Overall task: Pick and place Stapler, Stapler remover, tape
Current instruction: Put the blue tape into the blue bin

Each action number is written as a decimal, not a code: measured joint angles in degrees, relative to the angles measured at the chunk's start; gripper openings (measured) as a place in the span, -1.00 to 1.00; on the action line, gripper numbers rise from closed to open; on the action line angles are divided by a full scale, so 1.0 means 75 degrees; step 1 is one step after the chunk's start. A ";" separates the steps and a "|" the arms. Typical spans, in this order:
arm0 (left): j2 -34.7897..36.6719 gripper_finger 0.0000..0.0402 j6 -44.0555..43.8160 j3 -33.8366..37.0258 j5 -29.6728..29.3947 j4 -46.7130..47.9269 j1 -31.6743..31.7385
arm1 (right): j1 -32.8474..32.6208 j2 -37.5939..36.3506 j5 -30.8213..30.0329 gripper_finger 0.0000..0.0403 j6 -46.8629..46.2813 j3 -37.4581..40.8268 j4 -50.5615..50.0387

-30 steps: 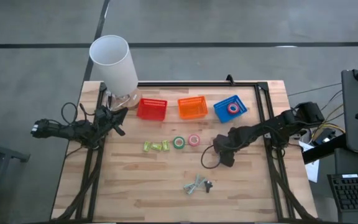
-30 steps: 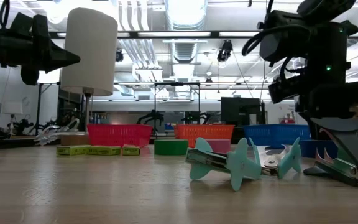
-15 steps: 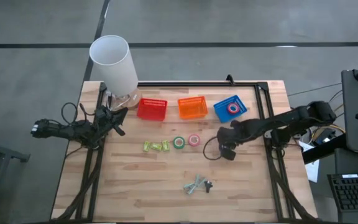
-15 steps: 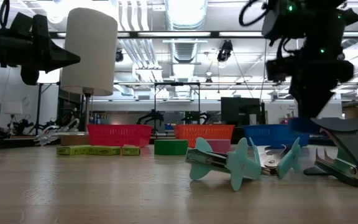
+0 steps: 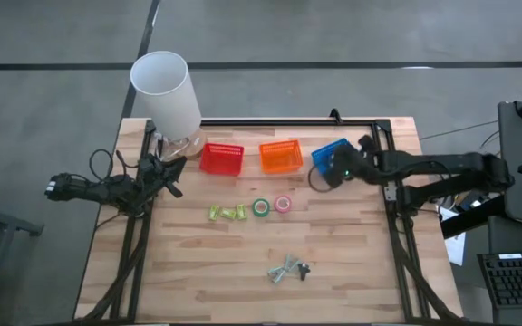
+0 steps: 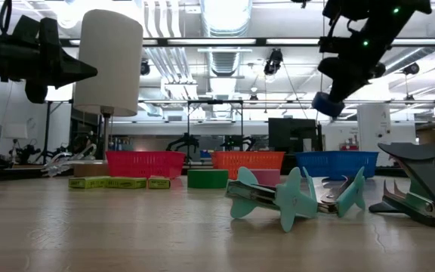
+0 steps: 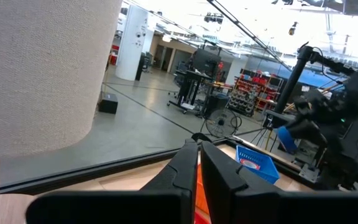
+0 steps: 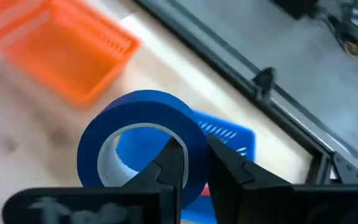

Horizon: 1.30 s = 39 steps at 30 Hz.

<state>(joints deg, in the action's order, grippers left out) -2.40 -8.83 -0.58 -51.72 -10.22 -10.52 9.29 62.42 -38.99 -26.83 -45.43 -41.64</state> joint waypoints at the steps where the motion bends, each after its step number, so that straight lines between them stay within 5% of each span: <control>1: 0.0002 -0.88 0.0000 0.0003 -0.0001 -0.0001 0.0000 | 0.0217 -0.0023 0.0033 -0.77 -0.0004 0.0000 0.0083; 14: -0.0001 -0.87 0.0001 0.0003 0.0000 0.0000 0.0000 | 0.2605 0.1657 0.2177 -0.75 0.0210 0.0009 0.0319; 25: 0.0000 -0.87 0.0000 0.0003 -0.0003 -0.0003 0.0000 | 0.2746 0.2961 0.2532 -0.75 0.0610 -0.0149 0.0440; 39: 0.0000 -0.88 0.0000 0.0003 0.0000 -0.0003 0.0000 | 0.2714 0.3076 0.3429 -0.74 0.0642 -0.0377 0.0647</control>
<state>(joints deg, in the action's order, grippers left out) -2.40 -8.83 -0.56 -51.72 -10.24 -10.52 29.65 85.50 -13.28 -22.02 -48.26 -36.78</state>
